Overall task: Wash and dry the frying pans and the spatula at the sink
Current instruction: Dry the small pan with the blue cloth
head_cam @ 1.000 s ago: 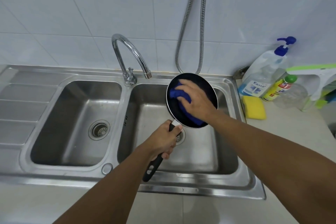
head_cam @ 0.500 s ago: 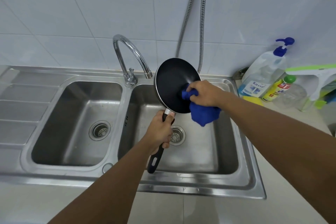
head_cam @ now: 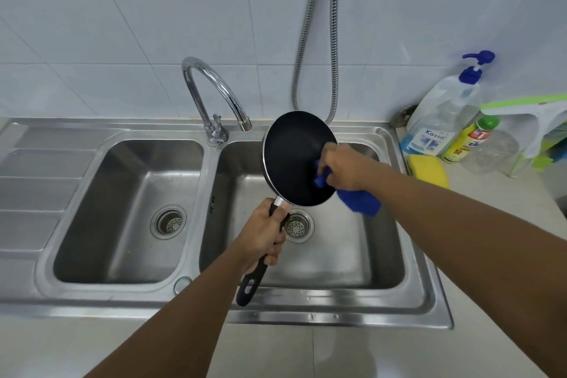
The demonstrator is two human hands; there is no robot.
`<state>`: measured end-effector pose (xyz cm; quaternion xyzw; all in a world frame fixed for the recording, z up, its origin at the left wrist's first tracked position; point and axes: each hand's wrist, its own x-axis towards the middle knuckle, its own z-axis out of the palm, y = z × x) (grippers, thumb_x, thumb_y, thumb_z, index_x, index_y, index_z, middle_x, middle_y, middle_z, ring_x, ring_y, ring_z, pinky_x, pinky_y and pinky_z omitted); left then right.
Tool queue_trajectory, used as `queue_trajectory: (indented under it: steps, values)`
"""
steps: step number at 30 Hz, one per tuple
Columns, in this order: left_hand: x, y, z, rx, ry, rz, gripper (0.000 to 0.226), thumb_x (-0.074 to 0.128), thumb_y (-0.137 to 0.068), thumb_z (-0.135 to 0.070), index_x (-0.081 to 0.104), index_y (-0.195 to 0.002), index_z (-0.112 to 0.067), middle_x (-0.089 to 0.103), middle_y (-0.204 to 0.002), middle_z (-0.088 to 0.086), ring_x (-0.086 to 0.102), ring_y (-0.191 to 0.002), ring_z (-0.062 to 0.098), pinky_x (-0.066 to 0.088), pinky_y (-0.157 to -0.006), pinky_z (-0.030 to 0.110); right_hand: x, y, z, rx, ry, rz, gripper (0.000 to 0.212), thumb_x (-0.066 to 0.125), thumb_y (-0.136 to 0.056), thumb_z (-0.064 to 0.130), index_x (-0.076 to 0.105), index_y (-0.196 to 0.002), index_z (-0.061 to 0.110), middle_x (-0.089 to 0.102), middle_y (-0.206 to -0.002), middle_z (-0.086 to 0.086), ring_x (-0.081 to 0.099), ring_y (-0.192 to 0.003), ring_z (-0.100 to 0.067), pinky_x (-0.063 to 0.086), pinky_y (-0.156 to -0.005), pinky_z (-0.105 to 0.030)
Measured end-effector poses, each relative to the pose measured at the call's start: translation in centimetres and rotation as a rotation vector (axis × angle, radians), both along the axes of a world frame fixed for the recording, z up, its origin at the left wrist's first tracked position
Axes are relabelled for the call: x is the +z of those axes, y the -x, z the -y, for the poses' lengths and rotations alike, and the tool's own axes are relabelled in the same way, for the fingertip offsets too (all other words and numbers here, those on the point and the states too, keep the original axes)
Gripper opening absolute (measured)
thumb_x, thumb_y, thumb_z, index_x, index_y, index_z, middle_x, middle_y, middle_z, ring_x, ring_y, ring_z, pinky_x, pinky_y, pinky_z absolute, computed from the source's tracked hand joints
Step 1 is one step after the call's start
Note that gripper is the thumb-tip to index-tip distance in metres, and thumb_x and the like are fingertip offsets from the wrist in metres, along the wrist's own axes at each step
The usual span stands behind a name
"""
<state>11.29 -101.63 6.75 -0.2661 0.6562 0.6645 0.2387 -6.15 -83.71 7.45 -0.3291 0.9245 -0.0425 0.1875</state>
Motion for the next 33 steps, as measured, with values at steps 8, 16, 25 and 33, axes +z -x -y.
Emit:
queue_trajectory:
  steps: [8,16,25,33]
  values:
    - [0.8,-0.3,-1.0,-0.123,0.030,-0.032,0.028,0.047,-0.106,-0.048,0.043,-0.093,-0.024,0.035,-0.060,-0.002,0.027,-0.044,0.011,0.024,-0.039,0.021,0.1,-0.2,4.1,-0.169,0.574,-0.171,0.036,0.059,-0.084,-0.001,0.071,-0.117,0.007,0.051,-0.130,-0.017,0.053,-0.116,-0.035,0.040,-0.106,-0.036]
    - [0.3,-1.4,0.8,-0.081,0.025,-0.016,0.026,0.051,-0.106,-0.045,0.048,-0.100,-0.020,0.035,-0.057,-0.003,0.026,-0.043,0.010,0.022,-0.039,0.021,-0.4,-5.0,3.3,-0.118,0.566,0.346,0.033,0.075,-0.070,0.017,0.078,-0.095,0.037,0.066,-0.132,0.007,0.062,-0.112,-0.002,0.044,-0.106,-0.030]
    - [0.2,-2.4,-0.5,-0.079,-0.028,0.038,0.029,0.047,-0.106,-0.048,0.047,-0.100,-0.020,0.037,-0.062,0.000,0.027,-0.044,0.011,0.022,-0.041,0.022,-2.4,-3.7,-2.8,0.233,0.125,-0.307,0.017,0.071,-0.073,0.020,0.075,-0.081,0.035,0.067,-0.122,0.018,0.058,-0.118,-0.024,0.033,-0.101,-0.042]
    - [0.9,-3.1,-3.2,-0.188,-0.014,0.028,0.028,0.045,-0.107,-0.048,0.048,-0.113,-0.021,0.036,-0.060,-0.002,0.027,-0.044,0.010,0.025,-0.039,0.022,-2.1,-2.5,-1.3,-0.190,0.218,-0.550,0.025,0.064,-0.086,0.015,0.071,-0.108,0.023,0.059,-0.121,-0.009,0.054,-0.099,-0.036,0.044,-0.083,-0.046]
